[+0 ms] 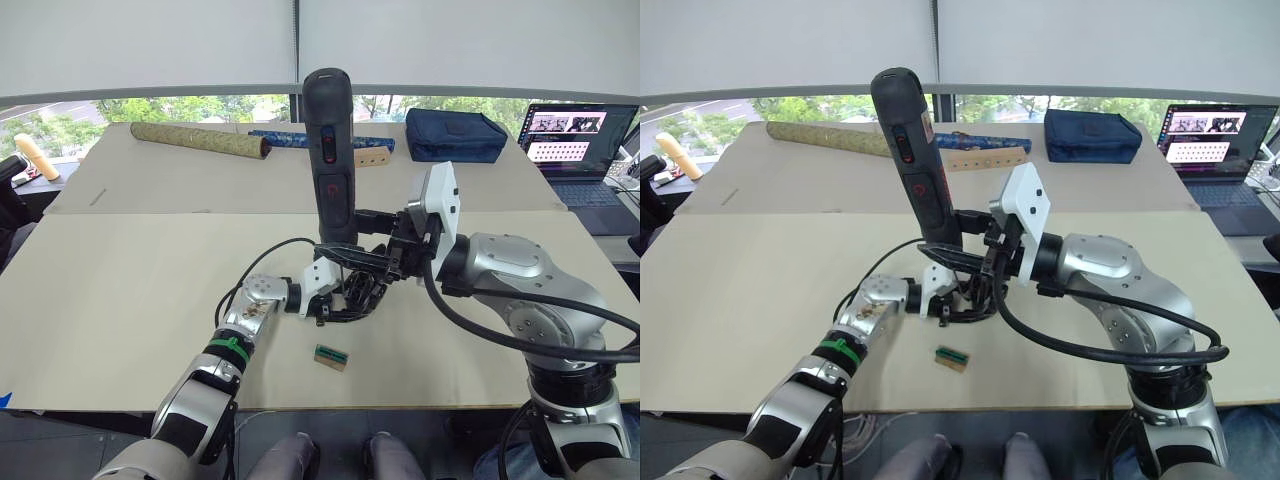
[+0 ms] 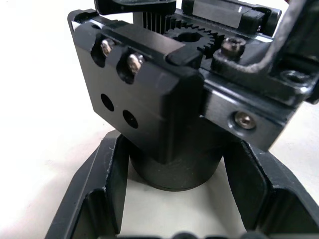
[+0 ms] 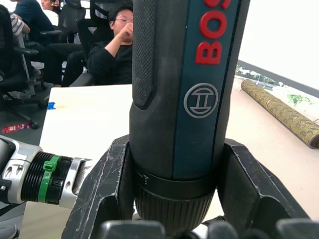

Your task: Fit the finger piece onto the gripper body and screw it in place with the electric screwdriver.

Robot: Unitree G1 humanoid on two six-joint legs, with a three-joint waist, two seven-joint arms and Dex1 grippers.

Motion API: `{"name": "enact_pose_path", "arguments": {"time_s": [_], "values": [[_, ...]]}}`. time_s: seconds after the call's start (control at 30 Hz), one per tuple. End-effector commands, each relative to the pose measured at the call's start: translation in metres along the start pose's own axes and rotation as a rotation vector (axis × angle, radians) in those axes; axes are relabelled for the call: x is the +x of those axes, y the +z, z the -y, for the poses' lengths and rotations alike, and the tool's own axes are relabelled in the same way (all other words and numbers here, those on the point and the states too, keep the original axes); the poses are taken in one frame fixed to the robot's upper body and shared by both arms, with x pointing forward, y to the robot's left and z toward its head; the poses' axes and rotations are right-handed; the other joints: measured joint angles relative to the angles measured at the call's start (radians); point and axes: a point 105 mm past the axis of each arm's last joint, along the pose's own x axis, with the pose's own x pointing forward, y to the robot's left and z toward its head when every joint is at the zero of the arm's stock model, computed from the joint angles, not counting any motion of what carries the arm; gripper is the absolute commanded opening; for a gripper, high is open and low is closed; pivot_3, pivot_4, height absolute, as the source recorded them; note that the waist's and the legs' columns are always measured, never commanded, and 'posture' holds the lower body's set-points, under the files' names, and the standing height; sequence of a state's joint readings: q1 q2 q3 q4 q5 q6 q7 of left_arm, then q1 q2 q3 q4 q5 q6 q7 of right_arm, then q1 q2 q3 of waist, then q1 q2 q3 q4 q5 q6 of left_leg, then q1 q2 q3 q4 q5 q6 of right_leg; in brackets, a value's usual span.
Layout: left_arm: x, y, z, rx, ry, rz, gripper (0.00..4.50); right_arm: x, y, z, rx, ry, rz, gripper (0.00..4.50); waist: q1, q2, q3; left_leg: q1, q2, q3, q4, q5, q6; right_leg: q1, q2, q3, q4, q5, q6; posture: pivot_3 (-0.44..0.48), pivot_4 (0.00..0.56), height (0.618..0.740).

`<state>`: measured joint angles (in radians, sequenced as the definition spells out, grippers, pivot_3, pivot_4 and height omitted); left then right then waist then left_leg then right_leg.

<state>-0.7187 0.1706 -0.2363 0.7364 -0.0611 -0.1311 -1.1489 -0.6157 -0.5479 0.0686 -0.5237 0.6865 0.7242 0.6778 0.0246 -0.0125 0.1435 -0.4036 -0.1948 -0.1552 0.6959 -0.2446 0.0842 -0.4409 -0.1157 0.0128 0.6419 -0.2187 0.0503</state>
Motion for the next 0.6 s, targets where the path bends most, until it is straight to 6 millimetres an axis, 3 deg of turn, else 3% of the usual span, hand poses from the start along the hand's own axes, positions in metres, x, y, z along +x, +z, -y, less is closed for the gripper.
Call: {"name": "enact_pose_path", "arguments": {"time_s": [0.03, 0.6], "values": [[0.003, 0.004, 0.002, 0.008, -0.004, 0.012, 2.28, -0.003, 0.023, 0.002, -0.09, -0.007, 0.074, 1.91, 0.0, 0.0, 0.0, 0.0, 0.0, 0.0, 0.0, 0.0, 0.0, 0.0, 0.0, 0.0, 0.0, 0.0, 0.0, 0.0, 0.15, 0.74], [0.003, 0.008, 0.002, 0.007, -0.003, 0.02, 2.28, -0.004, 0.011, 0.009, -0.09, -0.043, 0.047, 1.91, -0.002, 0.0, 0.0, 0.0, 0.0, 0.0, 0.0, 0.0, 0.0, 0.0, 0.0, 0.0, 0.0, 0.0, 0.0, 0.0, 0.15, 0.74]]}}
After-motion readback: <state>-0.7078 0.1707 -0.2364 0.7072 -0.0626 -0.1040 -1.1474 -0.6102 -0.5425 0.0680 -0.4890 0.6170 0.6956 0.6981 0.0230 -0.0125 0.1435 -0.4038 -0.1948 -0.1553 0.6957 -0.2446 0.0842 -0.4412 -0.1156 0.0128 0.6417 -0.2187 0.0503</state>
